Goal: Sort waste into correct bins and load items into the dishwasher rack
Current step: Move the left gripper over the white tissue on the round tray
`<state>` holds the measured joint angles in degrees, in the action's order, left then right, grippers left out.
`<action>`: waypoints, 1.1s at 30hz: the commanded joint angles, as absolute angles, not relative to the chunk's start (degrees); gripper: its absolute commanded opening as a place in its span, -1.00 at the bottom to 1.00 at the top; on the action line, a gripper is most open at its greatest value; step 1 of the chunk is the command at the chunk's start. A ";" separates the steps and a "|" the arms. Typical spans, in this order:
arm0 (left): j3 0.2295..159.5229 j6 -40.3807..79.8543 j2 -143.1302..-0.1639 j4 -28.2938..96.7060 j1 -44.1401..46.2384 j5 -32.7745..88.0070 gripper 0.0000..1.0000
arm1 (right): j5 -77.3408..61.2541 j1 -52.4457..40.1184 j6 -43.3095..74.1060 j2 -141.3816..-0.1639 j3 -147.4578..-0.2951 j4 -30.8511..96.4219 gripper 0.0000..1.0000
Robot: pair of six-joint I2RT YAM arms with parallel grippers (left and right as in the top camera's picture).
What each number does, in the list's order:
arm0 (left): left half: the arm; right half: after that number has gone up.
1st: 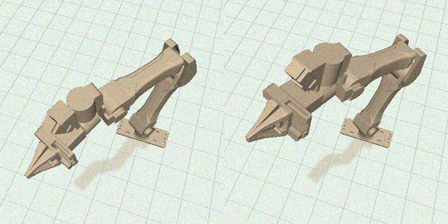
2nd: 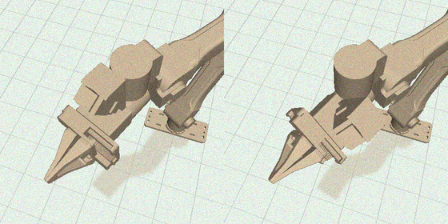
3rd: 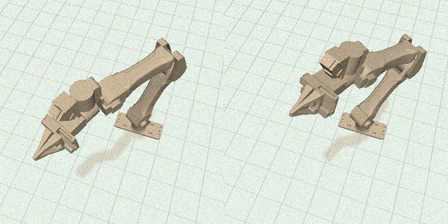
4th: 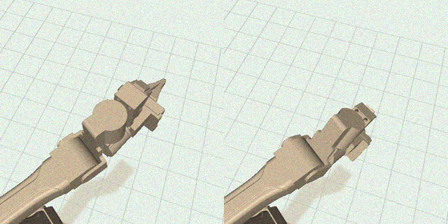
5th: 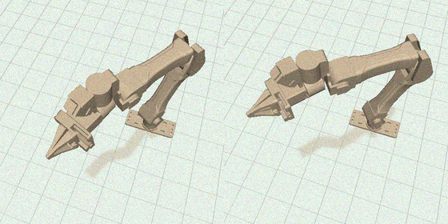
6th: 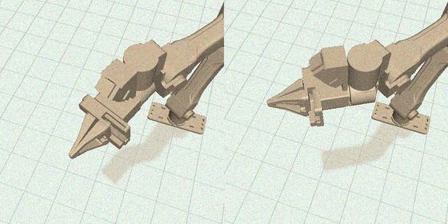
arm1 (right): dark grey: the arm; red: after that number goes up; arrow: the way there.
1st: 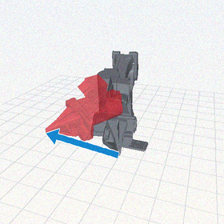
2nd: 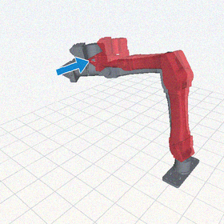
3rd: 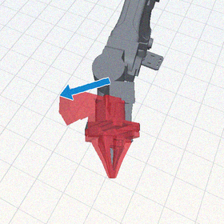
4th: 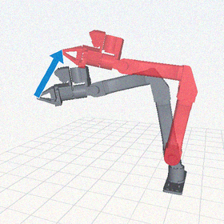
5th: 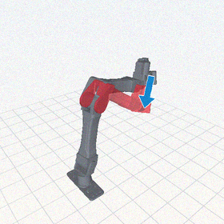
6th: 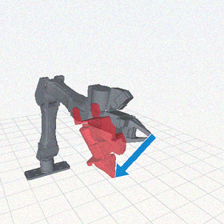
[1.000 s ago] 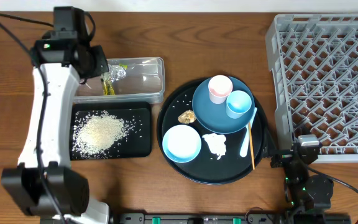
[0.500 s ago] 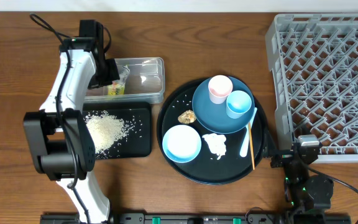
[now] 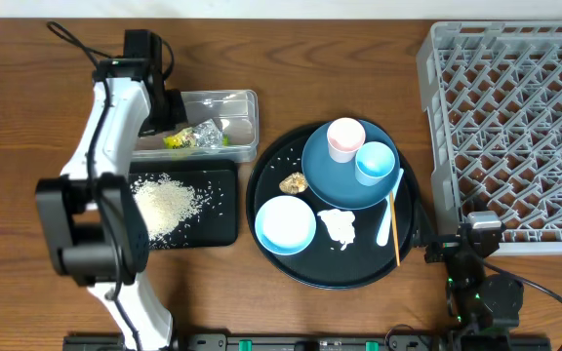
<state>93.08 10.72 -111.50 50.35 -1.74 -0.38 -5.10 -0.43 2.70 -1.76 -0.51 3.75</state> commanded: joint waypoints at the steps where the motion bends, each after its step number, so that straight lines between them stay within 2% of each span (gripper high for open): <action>1: 94.70 11.46 -101.47 49.78 -1.15 -0.64 -0.88 | -4.71 -0.01 2.07 -1.78 -0.32 3.84 0.98; 9: 94.70 11.90 -87.39 54.04 5.61 5.04 -0.88 | -4.71 -0.01 2.07 -1.78 -0.32 3.84 0.98; 17: 91.96 11.90 -86.35 63.88 18.20 10.92 -0.78 | -4.71 -0.01 2.07 -1.78 -0.32 3.84 0.99; 26: 82.15 14.52 -86.50 62.08 30.96 11.38 -0.76 | -4.71 -0.01 2.07 -1.78 -0.32 3.84 0.99; 33: 75.90 17.34 -86.50 54.11 39.88 11.35 -0.71 | -4.71 -0.01 2.07 -1.78 -0.32 3.84 0.98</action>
<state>77.10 14.87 -86.32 55.46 37.56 10.85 -5.10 -0.43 2.70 -1.76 -0.51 3.75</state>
